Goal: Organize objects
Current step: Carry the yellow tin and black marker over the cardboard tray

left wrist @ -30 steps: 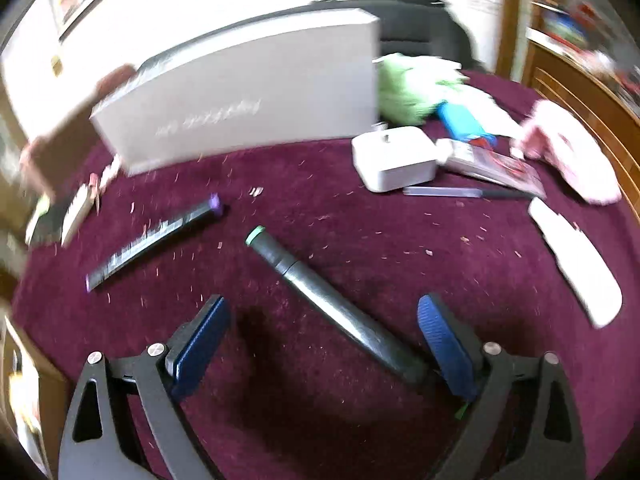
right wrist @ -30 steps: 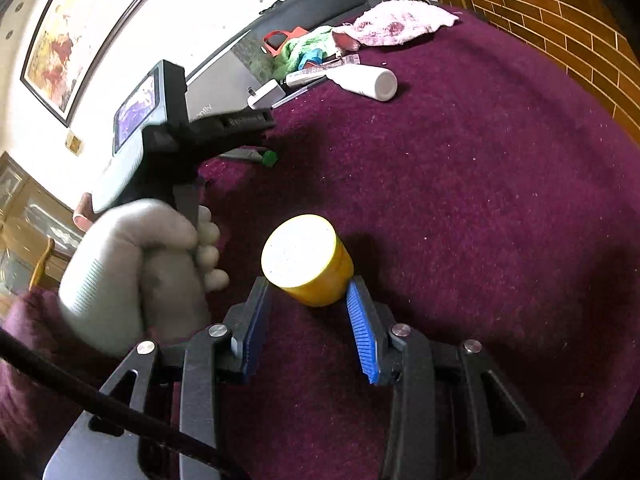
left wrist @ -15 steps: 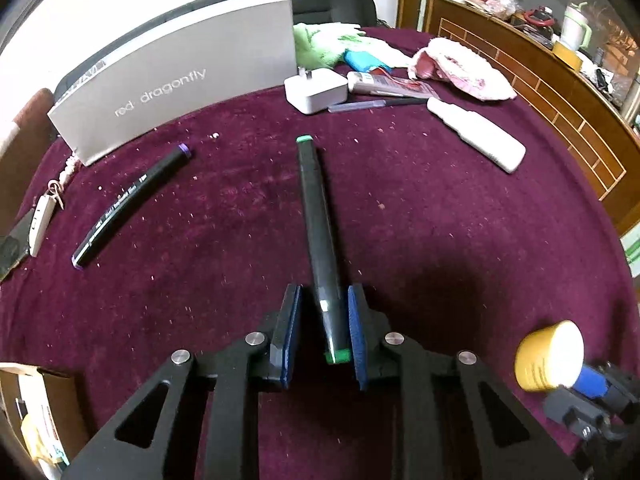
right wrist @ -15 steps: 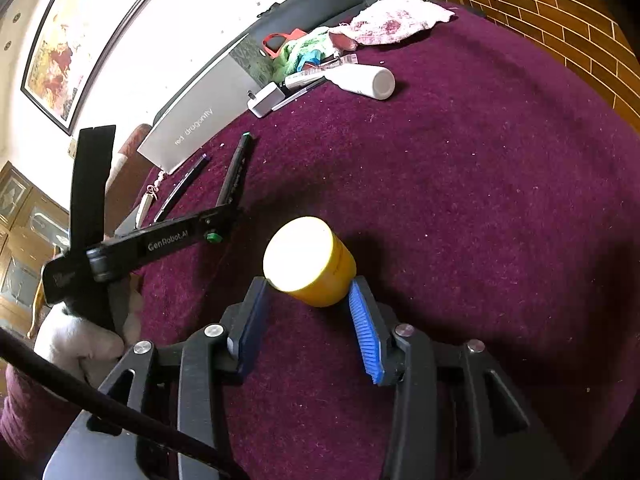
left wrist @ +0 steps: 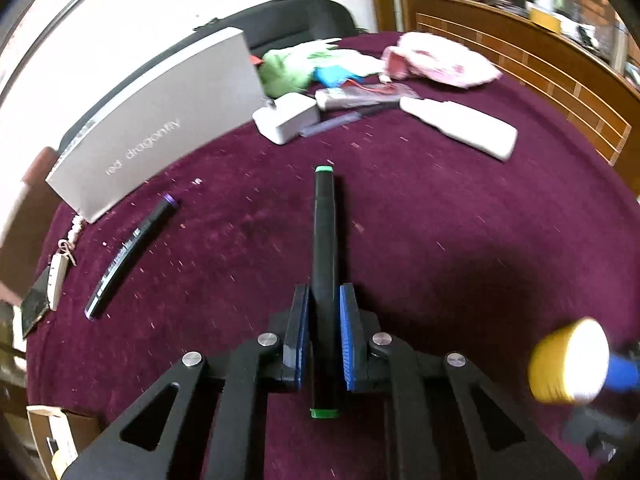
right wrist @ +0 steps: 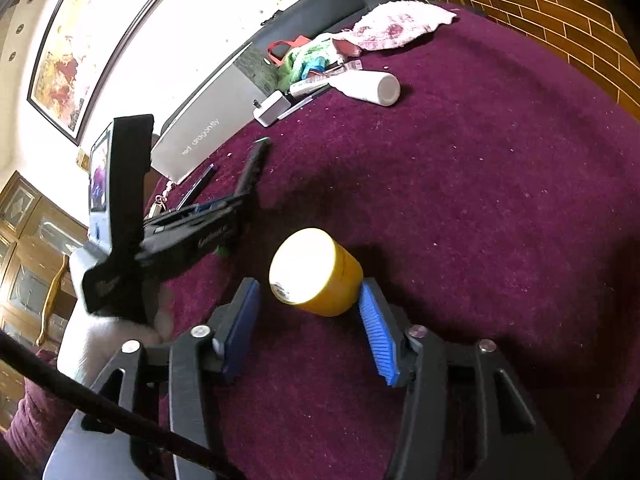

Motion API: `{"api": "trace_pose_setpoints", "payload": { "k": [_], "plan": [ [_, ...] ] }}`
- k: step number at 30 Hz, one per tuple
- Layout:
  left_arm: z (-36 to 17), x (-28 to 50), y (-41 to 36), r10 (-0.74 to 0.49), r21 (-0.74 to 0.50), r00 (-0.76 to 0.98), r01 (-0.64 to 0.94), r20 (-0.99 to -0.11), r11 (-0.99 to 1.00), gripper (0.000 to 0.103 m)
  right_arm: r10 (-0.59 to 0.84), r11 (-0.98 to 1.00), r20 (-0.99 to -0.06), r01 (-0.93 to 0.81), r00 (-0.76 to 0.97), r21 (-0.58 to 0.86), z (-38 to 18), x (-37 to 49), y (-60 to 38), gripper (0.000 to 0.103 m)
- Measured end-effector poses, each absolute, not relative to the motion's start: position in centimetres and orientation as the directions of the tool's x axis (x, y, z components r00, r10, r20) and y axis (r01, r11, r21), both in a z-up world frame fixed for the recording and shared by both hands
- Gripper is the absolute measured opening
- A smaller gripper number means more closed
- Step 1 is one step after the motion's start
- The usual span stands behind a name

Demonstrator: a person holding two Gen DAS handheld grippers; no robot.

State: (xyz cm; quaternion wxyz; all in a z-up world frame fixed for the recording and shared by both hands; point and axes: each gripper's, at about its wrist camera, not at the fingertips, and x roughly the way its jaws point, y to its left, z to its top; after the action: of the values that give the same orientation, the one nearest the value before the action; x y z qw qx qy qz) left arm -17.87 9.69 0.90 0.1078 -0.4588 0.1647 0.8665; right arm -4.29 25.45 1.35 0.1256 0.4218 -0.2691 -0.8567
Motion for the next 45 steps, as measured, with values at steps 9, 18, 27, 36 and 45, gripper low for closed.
{"api": "trace_pose_setpoints", "payload": {
  "k": [9,18,27,36,45],
  "plan": [
    [1.2,-11.8,6.7,0.099,0.117,-0.520,-0.367,-0.849,-0.923,0.011,-0.379,-0.869,-0.668,-0.003,-0.640,0.496,1.6,-4.4,24.8,0.056],
    [0.8,-10.7,7.4,0.029,0.202,-0.618,-0.302,-0.786,-0.932,0.021,-0.310,-0.914,-0.691,0.003,-0.653,0.406,1.7,-4.3,23.7,0.059],
    [1.7,-8.4,4.4,0.126,0.088,-0.572,-0.332,-0.810,-0.939,0.011,-0.104,-0.986,-0.786,-0.042,-0.609,0.164,2.1,-5.7,21.2,0.038],
    [3.5,-2.7,-0.5,0.214,-0.045,-0.579,-0.292,-0.787,-0.955,0.011,-0.135,-0.978,-0.800,-0.051,-0.585,0.202,2.6,-3.7,21.7,0.037],
    [5.9,2.5,-2.7,0.242,-0.085,-0.625,-0.271,-0.742,-0.959,0.011,-0.179,-0.969,-0.778,-0.027,-0.603,0.244,4.1,0.6,20.8,0.038]
  ]
}}
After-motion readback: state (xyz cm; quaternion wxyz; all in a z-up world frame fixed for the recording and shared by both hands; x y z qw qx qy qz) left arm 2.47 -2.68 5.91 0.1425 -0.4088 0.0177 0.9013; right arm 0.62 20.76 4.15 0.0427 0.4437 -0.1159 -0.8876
